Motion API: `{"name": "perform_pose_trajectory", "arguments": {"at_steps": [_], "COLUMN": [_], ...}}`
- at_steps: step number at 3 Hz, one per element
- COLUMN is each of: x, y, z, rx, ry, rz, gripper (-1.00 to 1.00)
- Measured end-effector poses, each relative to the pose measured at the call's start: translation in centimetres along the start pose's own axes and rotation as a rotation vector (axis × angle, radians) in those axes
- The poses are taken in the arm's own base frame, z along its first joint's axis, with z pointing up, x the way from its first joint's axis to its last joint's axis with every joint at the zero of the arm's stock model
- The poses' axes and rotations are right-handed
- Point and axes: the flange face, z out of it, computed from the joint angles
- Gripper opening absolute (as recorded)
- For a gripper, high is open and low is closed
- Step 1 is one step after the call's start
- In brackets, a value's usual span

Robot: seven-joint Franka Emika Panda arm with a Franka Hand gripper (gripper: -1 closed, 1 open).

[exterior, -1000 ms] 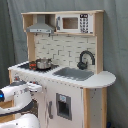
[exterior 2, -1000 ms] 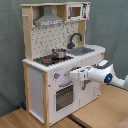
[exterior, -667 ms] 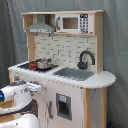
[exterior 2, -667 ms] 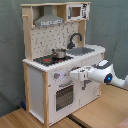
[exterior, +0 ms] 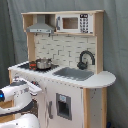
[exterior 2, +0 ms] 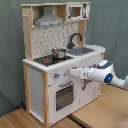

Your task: Play with the kitchen

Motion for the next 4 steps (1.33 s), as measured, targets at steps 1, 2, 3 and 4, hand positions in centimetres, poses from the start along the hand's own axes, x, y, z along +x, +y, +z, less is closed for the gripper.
{"name": "perform_pose_trajectory", "arguments": {"at_steps": [1,2,3,4], "x": [0.01,0.02,0.04,0.05], "y": [0.01,0.04,0.06,0.09], "z": [-0.03,-0.06,-0.09,-0.13], "rx": [0.0,0.0,-0.001,-0.001], "ry": [0.002,0.003,0.004,0.005], "rz": [0.118,0.233,0.339,0.453], "gripper": [-1.0,-1.0,-1.0,-1.0]}}
